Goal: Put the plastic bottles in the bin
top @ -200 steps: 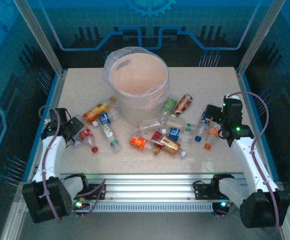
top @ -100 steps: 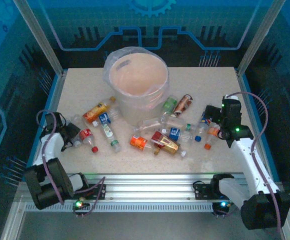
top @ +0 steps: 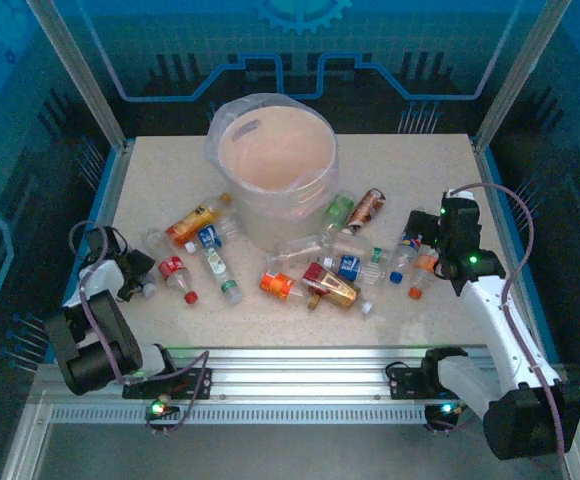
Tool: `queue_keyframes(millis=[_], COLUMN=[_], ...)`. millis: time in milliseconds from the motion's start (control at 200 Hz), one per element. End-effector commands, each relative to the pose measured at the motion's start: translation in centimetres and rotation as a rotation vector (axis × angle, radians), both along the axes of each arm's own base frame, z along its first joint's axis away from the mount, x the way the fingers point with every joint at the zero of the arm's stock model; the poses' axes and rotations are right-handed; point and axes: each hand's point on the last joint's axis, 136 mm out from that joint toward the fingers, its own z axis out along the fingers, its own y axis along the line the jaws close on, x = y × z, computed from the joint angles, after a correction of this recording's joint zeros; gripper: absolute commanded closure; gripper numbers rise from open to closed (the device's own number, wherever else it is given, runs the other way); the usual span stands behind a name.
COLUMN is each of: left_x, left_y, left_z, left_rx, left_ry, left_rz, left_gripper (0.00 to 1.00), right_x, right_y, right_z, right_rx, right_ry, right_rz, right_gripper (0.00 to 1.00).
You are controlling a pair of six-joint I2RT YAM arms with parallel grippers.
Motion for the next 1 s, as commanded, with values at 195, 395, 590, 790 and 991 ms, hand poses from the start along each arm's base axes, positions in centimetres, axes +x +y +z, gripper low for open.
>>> queue_keyframes(millis=[195,395,590,790,991], left_x=[-0.2,0.2,-0.2,-0.5,0.6], left_y=[0.4,0.5,1.0,0.6,-1.6], left_z=[-1.9,-0.6,4.5,11.8,18.7], left_rx=[-0.062,-0.052,0.041,0.143,0.182], left_ry=[-0.004,-0.033,-0.114,-0.264,-0.439], left_rz=[0.060,0.060,0.058,0.028,-0.070], left_gripper=[0.47,0.58,0.61,0.65,0.71], right_x=[0.3,0.2,-0.1,-0.3,-0.6], right_y=[0.4,0.6,0.5,0.6,0.4], right_z=[1.0,1.2,1.6,1.8,1.6], right_rx=[-0.008,-0.012,-0.012,-0.002,0.005], right_ry=[-0.010,-0.008,-0.015,-0.015,0.002], right_rz=[0.002,0.005,0.003,0.001,-0.017], right_gripper=[0.00,0.00,0.00,0.00,0.00])
